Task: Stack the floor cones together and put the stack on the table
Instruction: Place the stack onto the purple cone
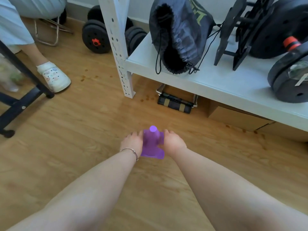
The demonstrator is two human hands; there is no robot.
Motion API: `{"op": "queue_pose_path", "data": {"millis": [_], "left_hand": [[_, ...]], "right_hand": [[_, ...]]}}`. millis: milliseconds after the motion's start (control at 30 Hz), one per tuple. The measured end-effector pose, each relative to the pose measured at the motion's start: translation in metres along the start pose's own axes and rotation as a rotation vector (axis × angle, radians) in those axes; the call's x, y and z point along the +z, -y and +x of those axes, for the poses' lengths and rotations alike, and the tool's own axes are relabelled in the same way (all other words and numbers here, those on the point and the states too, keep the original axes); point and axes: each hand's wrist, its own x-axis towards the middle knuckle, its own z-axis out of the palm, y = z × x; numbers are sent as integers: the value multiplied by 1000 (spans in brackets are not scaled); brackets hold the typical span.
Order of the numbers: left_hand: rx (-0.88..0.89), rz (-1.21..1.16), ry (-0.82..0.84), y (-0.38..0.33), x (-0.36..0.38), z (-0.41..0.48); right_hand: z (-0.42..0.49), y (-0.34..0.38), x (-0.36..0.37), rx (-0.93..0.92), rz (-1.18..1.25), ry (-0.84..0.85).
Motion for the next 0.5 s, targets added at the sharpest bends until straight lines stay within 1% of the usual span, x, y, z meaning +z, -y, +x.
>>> {"op": "queue_pose_path", "data": {"millis": [100, 200, 267, 367, 500], "left_hand": [[-13, -65, 46, 3, 11, 8], [12, -199, 95, 7, 19, 12], [27, -272, 101, 10, 18, 10], [41, -319, 112, 15, 16, 3], [81, -393, 118, 12, 10, -12]], "right_hand": [[9, 1, 8, 16, 49, 44], [14, -1, 14, -2, 66, 84], [15, -3, 16, -15, 97, 109], [9, -10, 18, -38, 136, 124], [-11, -25, 16, -52, 261, 137]]}}
